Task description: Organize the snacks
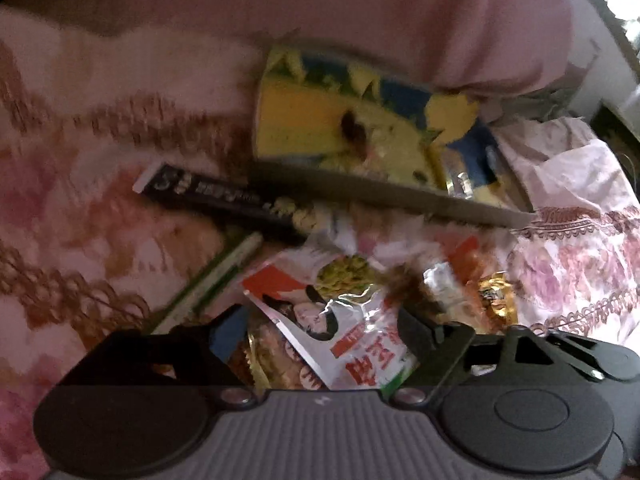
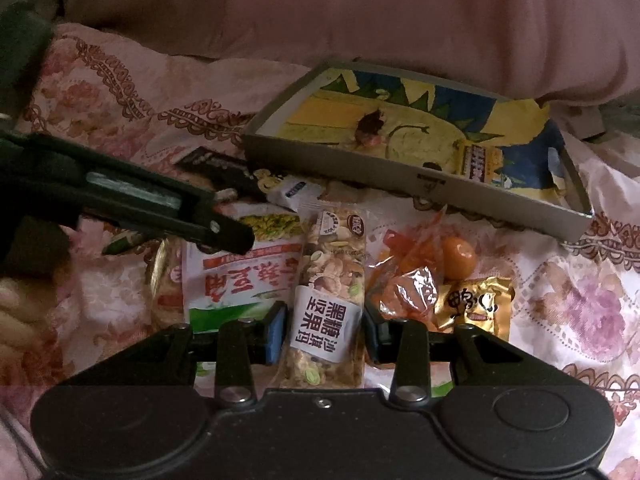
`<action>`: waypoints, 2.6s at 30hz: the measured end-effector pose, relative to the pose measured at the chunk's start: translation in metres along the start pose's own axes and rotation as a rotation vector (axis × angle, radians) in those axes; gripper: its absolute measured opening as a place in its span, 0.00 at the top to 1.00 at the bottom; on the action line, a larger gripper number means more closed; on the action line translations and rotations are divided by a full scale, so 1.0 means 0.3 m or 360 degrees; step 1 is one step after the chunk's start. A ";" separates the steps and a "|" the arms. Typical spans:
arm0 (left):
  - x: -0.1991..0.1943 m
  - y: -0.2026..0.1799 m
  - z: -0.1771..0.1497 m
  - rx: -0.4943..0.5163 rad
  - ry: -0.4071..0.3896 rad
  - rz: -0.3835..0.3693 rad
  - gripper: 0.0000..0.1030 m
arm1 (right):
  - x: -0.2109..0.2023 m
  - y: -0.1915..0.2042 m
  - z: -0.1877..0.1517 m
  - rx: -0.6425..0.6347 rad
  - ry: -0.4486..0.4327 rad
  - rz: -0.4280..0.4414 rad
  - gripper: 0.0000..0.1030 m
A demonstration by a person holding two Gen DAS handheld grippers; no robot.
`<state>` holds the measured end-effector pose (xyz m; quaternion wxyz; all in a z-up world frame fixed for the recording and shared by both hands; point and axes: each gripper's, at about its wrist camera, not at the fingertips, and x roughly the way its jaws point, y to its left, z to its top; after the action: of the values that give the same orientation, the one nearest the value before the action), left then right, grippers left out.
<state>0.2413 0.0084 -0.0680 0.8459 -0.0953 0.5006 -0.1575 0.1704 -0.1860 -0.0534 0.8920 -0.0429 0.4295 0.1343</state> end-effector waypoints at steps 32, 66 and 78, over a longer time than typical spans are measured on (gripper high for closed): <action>-0.027 -0.094 0.031 0.0109 -0.0155 -0.0267 0.20 | -0.077 -0.148 0.038 0.0217 -0.0026 -0.0115 0.60; -0.006 -0.246 -0.060 0.0671 0.0004 -0.0302 0.31 | -0.060 -0.195 0.048 0.0310 0.0003 -0.0126 0.60; -0.002 -0.172 -0.029 0.0400 -0.0087 -0.0238 0.34 | -0.060 -0.194 0.053 0.0323 0.0000 -0.0102 0.60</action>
<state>0.2244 -0.0395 -0.0552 0.8504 -0.0299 0.4452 -0.2789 0.1878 -0.2424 -0.0316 0.8956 0.0339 0.4393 0.0614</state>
